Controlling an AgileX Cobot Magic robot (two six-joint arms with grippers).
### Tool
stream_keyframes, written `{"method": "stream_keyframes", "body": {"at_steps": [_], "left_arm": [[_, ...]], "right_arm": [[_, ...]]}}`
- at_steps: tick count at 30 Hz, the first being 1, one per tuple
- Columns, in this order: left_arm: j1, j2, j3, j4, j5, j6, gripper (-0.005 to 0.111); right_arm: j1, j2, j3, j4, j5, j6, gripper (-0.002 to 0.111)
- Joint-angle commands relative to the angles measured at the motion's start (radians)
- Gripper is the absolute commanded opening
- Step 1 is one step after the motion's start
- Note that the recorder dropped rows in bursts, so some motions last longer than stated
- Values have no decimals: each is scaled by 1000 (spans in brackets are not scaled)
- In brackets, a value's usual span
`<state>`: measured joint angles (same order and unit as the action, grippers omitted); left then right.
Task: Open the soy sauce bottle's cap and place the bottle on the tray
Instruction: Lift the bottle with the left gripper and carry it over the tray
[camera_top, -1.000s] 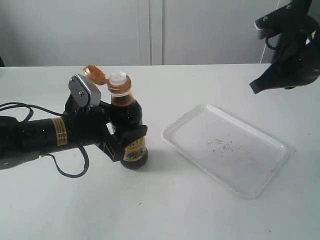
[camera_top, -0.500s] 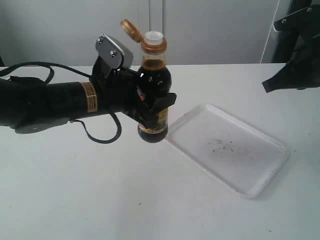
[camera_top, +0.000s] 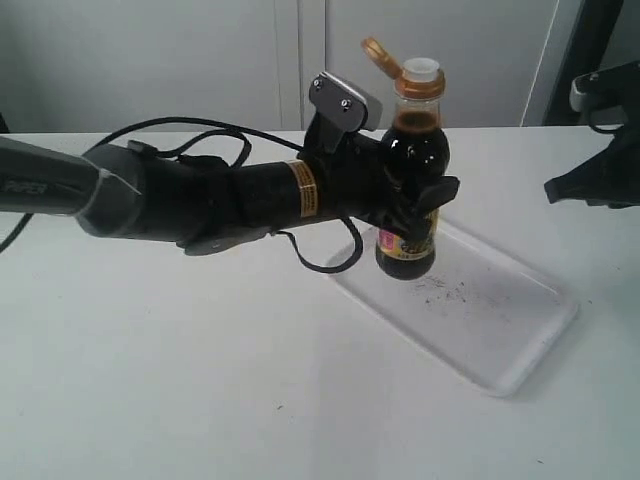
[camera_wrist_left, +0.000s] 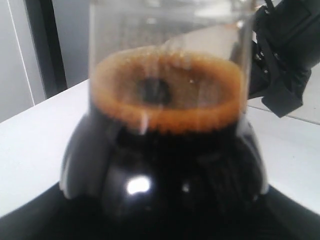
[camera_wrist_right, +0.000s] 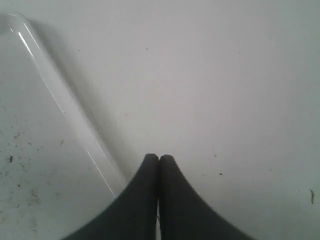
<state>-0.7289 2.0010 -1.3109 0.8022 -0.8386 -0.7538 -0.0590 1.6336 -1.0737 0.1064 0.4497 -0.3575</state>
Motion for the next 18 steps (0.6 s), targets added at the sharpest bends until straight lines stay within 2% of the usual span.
{"method": "stream_keyframes", "body": {"at_steps": [1,9,12,18], "left_arm": [[-4,33,-75,-40,-92,-10,0],[-26,128,-180,-45,-109,-27,0],[-41,153,-212,-47,-71,-29,0],[-50,180,-227,-54,-49,-25,0]], "right_arm": [[-10,16,5,9,-33,7,0],[-10,16,5,18,-58,7,0],[-10,16,5,25,-60,7,0],[-10,16,5,29,-65,7,0]]}}
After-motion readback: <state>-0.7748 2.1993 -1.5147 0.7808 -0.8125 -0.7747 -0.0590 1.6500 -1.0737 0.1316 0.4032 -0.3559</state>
